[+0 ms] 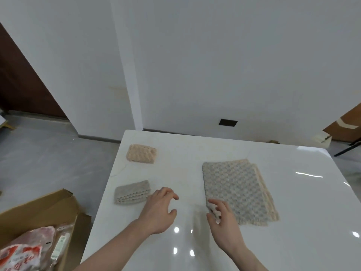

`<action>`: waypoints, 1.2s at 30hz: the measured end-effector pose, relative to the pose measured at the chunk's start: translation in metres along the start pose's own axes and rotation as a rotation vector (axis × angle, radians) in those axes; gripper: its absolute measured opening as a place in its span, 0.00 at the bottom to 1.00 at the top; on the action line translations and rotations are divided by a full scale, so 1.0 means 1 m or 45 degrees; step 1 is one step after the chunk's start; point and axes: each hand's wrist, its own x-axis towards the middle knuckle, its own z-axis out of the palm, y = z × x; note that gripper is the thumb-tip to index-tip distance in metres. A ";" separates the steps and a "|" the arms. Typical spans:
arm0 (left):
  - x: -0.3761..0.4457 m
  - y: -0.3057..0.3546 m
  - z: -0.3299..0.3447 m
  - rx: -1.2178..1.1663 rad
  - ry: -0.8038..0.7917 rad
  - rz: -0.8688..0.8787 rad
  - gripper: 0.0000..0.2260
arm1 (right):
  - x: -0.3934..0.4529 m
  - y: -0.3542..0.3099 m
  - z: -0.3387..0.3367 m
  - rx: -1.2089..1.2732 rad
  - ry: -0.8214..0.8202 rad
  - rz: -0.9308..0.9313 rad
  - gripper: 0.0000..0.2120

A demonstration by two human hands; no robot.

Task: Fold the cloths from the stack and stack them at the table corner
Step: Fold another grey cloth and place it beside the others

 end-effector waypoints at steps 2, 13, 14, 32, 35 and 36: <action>0.003 0.012 0.009 -0.003 -0.018 -0.092 0.17 | 0.002 0.016 -0.016 0.011 -0.019 -0.015 0.17; 0.003 0.095 0.086 -0.095 -0.054 -0.378 0.17 | 0.026 0.093 -0.085 -0.145 -0.281 -0.070 0.19; 0.005 0.104 0.095 -0.088 -0.086 -0.367 0.17 | 0.027 0.098 -0.090 -0.156 -0.288 -0.048 0.19; 0.069 0.144 0.173 0.227 -0.313 0.010 0.19 | -0.001 0.141 -0.137 -0.223 -0.144 0.179 0.19; 0.073 0.154 0.160 0.016 -0.020 0.045 0.13 | 0.000 0.145 -0.139 -0.200 -0.155 0.178 0.21; 0.073 0.161 0.153 -0.071 0.077 0.052 0.09 | 0.000 0.146 -0.139 -0.189 -0.155 0.177 0.22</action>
